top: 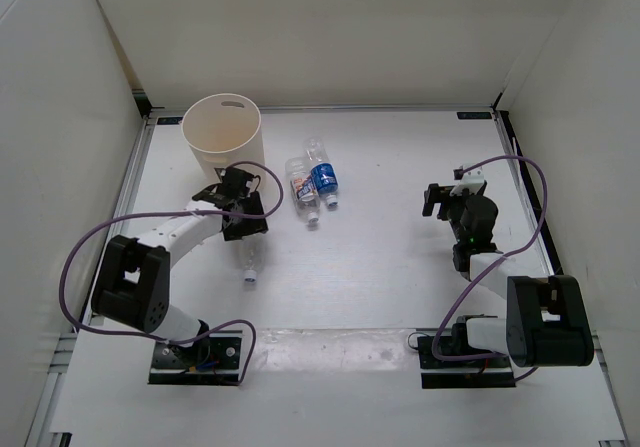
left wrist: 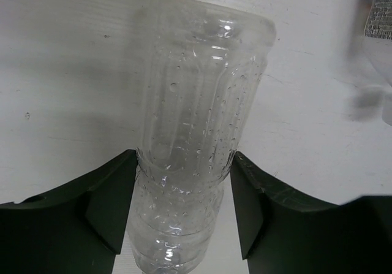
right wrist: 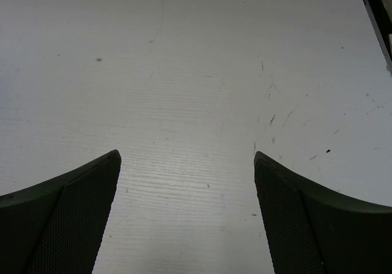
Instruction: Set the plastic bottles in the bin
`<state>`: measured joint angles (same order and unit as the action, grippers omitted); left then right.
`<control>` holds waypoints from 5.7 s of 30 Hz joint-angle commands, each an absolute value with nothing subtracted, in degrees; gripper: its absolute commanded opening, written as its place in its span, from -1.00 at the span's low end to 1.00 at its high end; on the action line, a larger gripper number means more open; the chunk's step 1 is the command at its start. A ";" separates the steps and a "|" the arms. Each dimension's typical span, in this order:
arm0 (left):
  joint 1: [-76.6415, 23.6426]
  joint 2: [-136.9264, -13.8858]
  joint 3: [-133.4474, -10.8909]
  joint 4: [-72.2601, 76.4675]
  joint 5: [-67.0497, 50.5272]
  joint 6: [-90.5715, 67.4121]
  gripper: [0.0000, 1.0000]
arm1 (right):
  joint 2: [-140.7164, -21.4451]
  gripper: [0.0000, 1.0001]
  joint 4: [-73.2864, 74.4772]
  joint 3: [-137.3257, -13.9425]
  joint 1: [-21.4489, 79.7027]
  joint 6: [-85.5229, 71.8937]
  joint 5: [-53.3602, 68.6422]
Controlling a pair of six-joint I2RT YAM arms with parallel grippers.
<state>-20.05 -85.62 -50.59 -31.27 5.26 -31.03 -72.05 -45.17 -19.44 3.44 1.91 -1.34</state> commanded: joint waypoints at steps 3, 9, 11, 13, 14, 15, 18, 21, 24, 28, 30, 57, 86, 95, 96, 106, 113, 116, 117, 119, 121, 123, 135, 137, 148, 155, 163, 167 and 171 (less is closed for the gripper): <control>-20.56 -83.41 -49.66 -32.78 2.81 -29.01 0.09 | -71.46 0.81 -48.43 -20.21 3.52 2.37 -1.67; -30.84 -80.07 -56.05 -32.87 9.31 -16.92 0.06 | -71.63 0.81 -48.78 -20.04 3.52 2.55 -1.06; -35.41 -79.98 -59.84 -33.31 12.28 -14.07 0.06 | -71.63 0.81 -48.78 -20.04 3.69 2.55 -1.76; -37.78 -81.03 -65.52 -34.18 13.79 -9.25 0.04 | -71.72 0.81 -48.87 -20.04 3.60 2.64 -1.93; -38.66 -81.30 -67.13 -34.45 15.71 -7.31 0.04 | -71.54 0.81 -48.87 -20.04 3.52 2.46 -2.02; -39.11 -81.65 -68.54 -34.54 15.99 -6.16 0.04 | -71.63 0.81 -48.78 -20.13 3.60 2.46 -1.85; -39.99 -82.79 -78.09 -33.23 16.26 -0.44 0.04 | -71.63 0.81 -48.87 -20.13 3.52 2.64 -1.85; -40.25 -84.37 -86.43 -33.75 17.22 7.02 0.04 | -71.54 0.81 -48.78 -20.04 3.52 2.55 -1.85; -39.47 -85.43 -94.17 -32.62 19.67 12.21 0.04 | -71.46 0.81 -48.87 -20.04 3.52 2.55 -1.93; -34.65 -85.87 -102.29 -31.03 19.51 12.22 0.04 | -71.72 0.81 -48.78 -19.95 3.60 2.64 -2.11; -31.14 -85.17 -104.40 -27.52 19.51 10.90 0.00 | -71.63 0.81 -48.95 -19.95 3.51 2.55 -2.11; -6.86 -88.68 -99.23 -23.82 6.42 -15.82 0.09 | -71.72 0.81 -48.96 -20.04 3.51 2.55 -1.67; -4.31 -84.65 -93.16 -25.93 10.37 -17.67 1.00 | -71.81 0.81 -49.13 -20.13 2.81 2.72 -0.53; 5.09 -69.57 -74.16 -30.15 18.02 -26.35 1.00 | -71.81 0.81 -48.25 -20.48 1.15 1.67 2.90; 5.88 -68.13 -71.66 -28.32 18.28 -26.98 1.00 | -71.63 0.81 -48.16 -20.65 0.62 1.15 3.25; 12.04 -53.88 -50.37 -29.44 14.16 -25.14 1.00 | -65.74 0.81 -15.49 -41.02 5.62 4.16 12.75; 13.27 -52.82 -45.97 -29.44 9.85 -23.38 1.00 | -88.25 0.81 31.48 -82.51 19.23 7.73 5.74; 13.71 -54.05 -46.05 -30.85 9.32 -23.73 1.00 | -99.69 0.81 42.96 -95.47 22.14 9.22 5.97; 13.80 -54.31 -46.32 -31.37 8.27 -23.90 1.00 | -100.28 0.81 43.24 -95.71 22.41 9.58 8.76; 13.97 -55.11 -46.76 -31.90 6.95 -24.61 1.00 | -101.51 0.81 42.45 -96.58 23.98 10.89 11.15; 13.80 -55.63 -46.84 -31.91 4.67 -25.57 1.00 | -104.13 0.81 43.06 -99.47 25.22 13.79 14.24; 13.89 -56.25 -47.20 -31.90 3.87 -26.10 1.00 | -105.64 0.81 43.85 -101.25 28.03 16.07 13.63; 13.89 -70.73 -57.21 -33.56 0.71 -23.39 1.00 | -113.81 0.81 43.33 -109.42 29.36 15.03 22.57; 14.15 -71.54 -58.44 -34.36 0.18 -22.85 1.00 | -115.13 0.81 42.63 -110.91 28.66 13.98 27.65; 13.89 -72.07 -56.61 -32.70 -3.51 -21.09 1.00 | -126.81 0.81 41.57 -120.40 26.10 5.81 26.55; 14.15 -72.24 -54.05 -30.94 -4.40 -25.23 1.00 | -133.58 0.81 47.10 -129.17 27.77 5.63 22.59; 14.85 -71.81 -52.39 -28.83 -4.84 -26.72 1.00 | -139.56 0.81 53.52 -135.07 28.30 4.84 20.66; 15.47 -71.10 -51.94 -28.74 -4.48 -26.81 1.00 | -144.48 0.81 59.66 -141.83 27.86 3.96 21.09; 15.73 -71.28 -51.59 -29.27 -4.04 -26.72 1.00 | -145.90 0.81 60.47 -141.77 28.03 4.13 19.79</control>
<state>15.20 -72.79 -52.10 -30.00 -4.03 -26.26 -145.60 56.60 -139.33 28.12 4.67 20.84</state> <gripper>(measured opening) 0.994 0.905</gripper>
